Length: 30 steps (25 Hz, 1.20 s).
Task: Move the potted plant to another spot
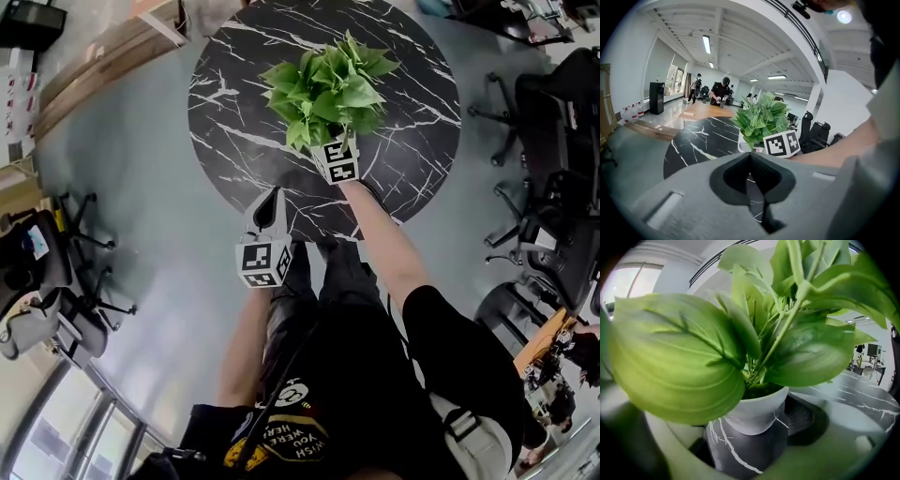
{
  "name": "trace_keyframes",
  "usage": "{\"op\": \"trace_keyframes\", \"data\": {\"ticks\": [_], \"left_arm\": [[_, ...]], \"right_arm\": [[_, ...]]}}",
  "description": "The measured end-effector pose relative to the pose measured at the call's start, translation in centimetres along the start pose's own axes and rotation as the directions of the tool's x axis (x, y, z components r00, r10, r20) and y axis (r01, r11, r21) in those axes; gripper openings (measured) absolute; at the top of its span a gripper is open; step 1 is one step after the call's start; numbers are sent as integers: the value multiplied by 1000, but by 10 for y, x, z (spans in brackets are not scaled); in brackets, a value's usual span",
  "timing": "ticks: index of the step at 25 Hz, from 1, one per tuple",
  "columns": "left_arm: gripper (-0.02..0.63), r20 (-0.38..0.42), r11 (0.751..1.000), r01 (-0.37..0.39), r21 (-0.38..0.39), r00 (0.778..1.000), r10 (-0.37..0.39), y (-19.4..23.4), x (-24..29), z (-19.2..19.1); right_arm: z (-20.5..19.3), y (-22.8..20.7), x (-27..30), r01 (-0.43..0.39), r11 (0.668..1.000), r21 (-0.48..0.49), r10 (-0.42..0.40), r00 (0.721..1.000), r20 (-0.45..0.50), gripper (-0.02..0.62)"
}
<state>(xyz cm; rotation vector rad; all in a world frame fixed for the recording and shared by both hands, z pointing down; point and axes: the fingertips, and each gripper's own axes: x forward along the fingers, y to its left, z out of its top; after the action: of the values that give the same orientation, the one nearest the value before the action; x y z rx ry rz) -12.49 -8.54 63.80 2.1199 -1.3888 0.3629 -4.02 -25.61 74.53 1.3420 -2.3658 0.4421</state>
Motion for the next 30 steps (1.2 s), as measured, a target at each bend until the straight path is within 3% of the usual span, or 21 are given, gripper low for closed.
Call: {"op": "trace_keyframes", "data": {"ticks": [20,30], "left_arm": [[5,-2,1000,23,-4,1000,-23,-16,9,-1],[5,-3,1000,14,3,1000,-14,-14,19,-2]], "right_arm": [[-4,1,0,-39,999,-15,39,999,12,466],[6,-55,10,42,999,16,-43,999,17,466]]}}
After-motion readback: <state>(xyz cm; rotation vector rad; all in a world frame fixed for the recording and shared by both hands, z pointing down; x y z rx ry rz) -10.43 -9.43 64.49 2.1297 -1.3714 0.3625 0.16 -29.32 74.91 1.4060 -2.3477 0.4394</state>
